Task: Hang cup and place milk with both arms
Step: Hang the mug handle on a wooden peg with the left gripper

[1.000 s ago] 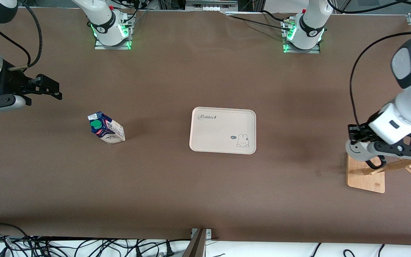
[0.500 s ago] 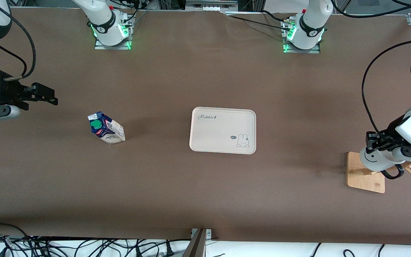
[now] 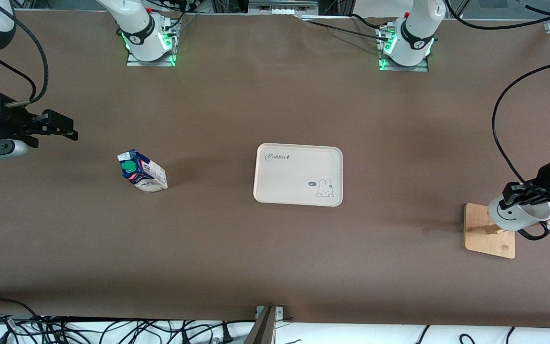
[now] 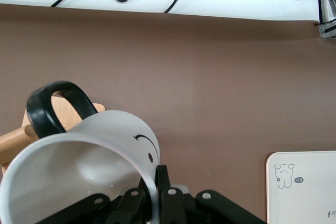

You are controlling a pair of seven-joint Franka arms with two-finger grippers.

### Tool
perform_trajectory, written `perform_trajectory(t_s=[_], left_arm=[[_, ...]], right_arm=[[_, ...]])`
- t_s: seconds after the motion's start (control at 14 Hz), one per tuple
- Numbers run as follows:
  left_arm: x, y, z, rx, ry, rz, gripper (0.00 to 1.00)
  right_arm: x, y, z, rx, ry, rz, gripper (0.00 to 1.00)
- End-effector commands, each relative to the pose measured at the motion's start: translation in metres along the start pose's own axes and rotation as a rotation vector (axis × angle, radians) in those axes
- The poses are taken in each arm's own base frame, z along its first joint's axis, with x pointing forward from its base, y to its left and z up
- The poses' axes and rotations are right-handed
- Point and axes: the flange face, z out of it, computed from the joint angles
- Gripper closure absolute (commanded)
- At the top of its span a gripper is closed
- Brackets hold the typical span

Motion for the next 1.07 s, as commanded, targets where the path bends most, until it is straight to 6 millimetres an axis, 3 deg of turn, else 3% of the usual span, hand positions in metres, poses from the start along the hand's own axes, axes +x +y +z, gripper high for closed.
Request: perform_trajectory(t_s=[0.0, 0.36, 0.79, 0.86, 0.93, 1.0], left_arm=[[0.004, -0.002, -0.018, -0.008, 0.008, 0.012, 1.0], [0.001, -0.024, -0.028, -0.002, 0.004, 0.024, 1.0], [-0.004, -0.045, -0.018, -0.049, -0.002, -0.021, 1.0], [-0.006, -0.047, -0.012, -0.059, -0.01, -0.01, 0.74], [-0.008, -0.05, -0.007, -0.074, -0.015, -0.005, 0.07], [-0.01, -0.051, -0.003, -0.103, -0.013, -0.005, 0.0]], right_arm=[[-0.001, 0.001, -0.007, 0.019, 0.011, -0.017, 0.0], [-0.001, 0.001, -0.006, 0.019, 0.009, -0.017, 0.0], [-0.001, 0.01, -0.003, 0.025, 0.002, 0.0, 0.0], [-0.001, 0.011, -0.002, 0.028, 0.0, 0.002, 0.0], [-0.002, 0.014, -0.002, 0.029, -0.003, 0.006, 0.0], [-0.003, 0.022, -0.001, 0.031, -0.003, 0.02, 0.0]])
